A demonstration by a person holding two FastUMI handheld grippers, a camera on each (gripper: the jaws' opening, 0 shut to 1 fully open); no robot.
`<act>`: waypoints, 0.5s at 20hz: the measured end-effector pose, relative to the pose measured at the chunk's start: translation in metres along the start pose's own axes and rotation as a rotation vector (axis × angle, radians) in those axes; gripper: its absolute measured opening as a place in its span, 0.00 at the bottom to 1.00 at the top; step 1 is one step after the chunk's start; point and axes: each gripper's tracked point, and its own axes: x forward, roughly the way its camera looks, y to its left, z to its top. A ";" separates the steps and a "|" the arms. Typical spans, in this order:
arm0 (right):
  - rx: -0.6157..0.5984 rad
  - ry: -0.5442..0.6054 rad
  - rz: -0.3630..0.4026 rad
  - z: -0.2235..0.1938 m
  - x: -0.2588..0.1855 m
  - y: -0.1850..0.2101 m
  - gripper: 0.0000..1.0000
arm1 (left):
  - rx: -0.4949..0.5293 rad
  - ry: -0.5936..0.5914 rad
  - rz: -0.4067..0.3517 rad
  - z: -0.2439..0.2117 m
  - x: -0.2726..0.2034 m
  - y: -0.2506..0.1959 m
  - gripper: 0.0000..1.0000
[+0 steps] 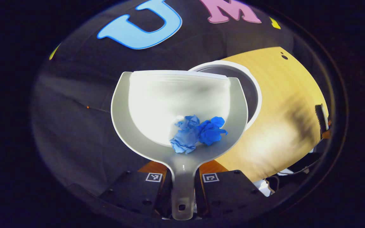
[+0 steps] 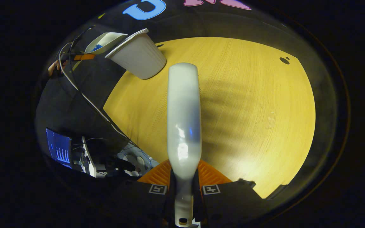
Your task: Pick up the small broom and dustpan from the desktop, sweep the trash into the dustpan with the broom, and then empty the trash into the garbage bin.
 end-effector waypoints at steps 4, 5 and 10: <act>0.009 -0.021 0.022 -0.012 -0.005 0.001 0.27 | 0.168 0.055 0.046 0.008 -0.013 0.007 0.30; 0.016 -0.025 0.027 -0.013 -0.005 0.000 0.26 | 0.191 0.063 0.047 0.009 -0.014 0.008 0.30; 0.079 -0.038 0.034 -0.013 0.000 -0.012 0.26 | 0.325 0.114 0.131 0.016 -0.020 0.012 0.29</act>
